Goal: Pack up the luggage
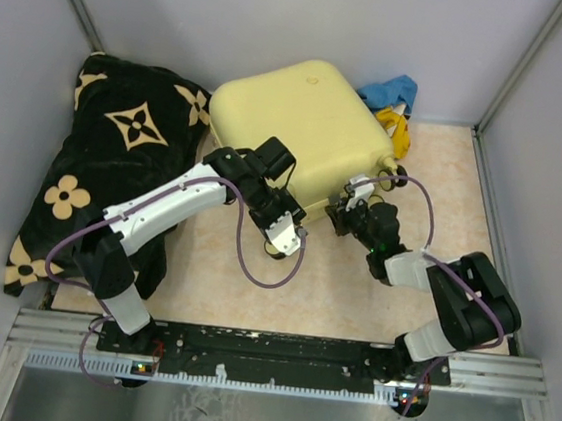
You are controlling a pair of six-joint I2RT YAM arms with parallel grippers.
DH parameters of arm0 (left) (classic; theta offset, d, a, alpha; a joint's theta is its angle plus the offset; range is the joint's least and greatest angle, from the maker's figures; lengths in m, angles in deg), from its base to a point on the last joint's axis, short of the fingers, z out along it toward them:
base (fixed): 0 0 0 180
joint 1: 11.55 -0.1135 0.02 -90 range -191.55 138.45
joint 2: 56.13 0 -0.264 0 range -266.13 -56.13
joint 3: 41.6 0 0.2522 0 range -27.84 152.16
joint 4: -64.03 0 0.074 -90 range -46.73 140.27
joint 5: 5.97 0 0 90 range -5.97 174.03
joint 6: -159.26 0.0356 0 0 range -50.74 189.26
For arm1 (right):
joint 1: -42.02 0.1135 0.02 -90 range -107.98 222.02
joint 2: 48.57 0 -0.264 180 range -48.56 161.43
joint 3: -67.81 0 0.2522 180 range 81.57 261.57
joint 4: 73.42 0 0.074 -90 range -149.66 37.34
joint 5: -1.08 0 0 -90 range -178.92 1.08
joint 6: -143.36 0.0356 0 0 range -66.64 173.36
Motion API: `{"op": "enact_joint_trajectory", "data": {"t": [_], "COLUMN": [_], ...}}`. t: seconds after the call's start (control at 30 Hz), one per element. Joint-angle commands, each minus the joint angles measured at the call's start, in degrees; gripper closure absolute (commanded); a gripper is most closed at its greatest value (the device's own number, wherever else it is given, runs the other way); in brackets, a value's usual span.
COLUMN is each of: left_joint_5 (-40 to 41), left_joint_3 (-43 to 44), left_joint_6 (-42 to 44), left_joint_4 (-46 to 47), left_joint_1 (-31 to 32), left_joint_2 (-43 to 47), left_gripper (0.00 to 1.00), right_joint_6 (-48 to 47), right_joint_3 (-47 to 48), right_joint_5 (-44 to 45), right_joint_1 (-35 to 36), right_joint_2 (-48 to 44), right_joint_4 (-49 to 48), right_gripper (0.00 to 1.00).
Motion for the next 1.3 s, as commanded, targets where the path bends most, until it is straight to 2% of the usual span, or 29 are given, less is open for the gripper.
{"op": "enact_joint_trajectory", "data": {"t": [0.0, 0.17, 0.27, 0.43, 0.5, 0.53, 0.67, 0.97, 1.27], "left_joint_5": [2.4, 2.1, 2.7, 3.7, 4.1, 4.4, 4.9, 5.5, 7.3], "left_joint_3": [-1.4, -1.5, -1.9, -3.2, -4.0, -4.4, -4.9, -4.6, -6.2], "left_joint_6": [-6.8, -7.1, -7.3, -7.5, -7.1, -6.9, -6.4, -4.2, -0.4], "left_joint_4": [-5.2, -5.2, -5.5, -6.3, -6.7, -6.9, -7.5, -9.7, -12.5], "left_joint_1": [-2.5, -2.4, -2.5, -3.1, -3.8, -4.1, -6.0, -9.8, -13.0], "left_joint_2": [0.3, 0.1, 0.2, 1.1, 1.6, 1.8, 2.3, 1.8, 1.5], "left_gripper": [1.0, 1.0, 1.0, 1.0, 1.0, 1.0, 1.0, 1.0, 1.0], "right_joint_6": [-1.0, -2.3, -1.6, -2.5, 1.4, 0.7, -2.5, -8.1, -11.3], "right_joint_3": [0.6, -0.8, -0.4, -0.7, 0.5, 2.1, 3.3, 2.9, 10.9], "right_joint_5": [-4.3, -5.3, -1.3, 1.6, 0.4, 2.7, 5.6, -1.8, -10.0], "right_joint_1": [2.0, 9.8, 9.8, 0.7, -4.7, -5.2, -9.2, -24.7, -34.6], "right_joint_2": [-3.9, -6.8, -6.9, -9.1, -10.2, -11.0, -13.7, -9.4, 2.3], "right_joint_4": [-1.8, -2.0, 0.5, 4.9, 6.1, 9.2, 8.3, 4.2, -2.4], "right_gripper": [1.0, 1.0, 1.0, 1.0, 1.0, 1.0, 1.0, 1.0, 1.0]}}
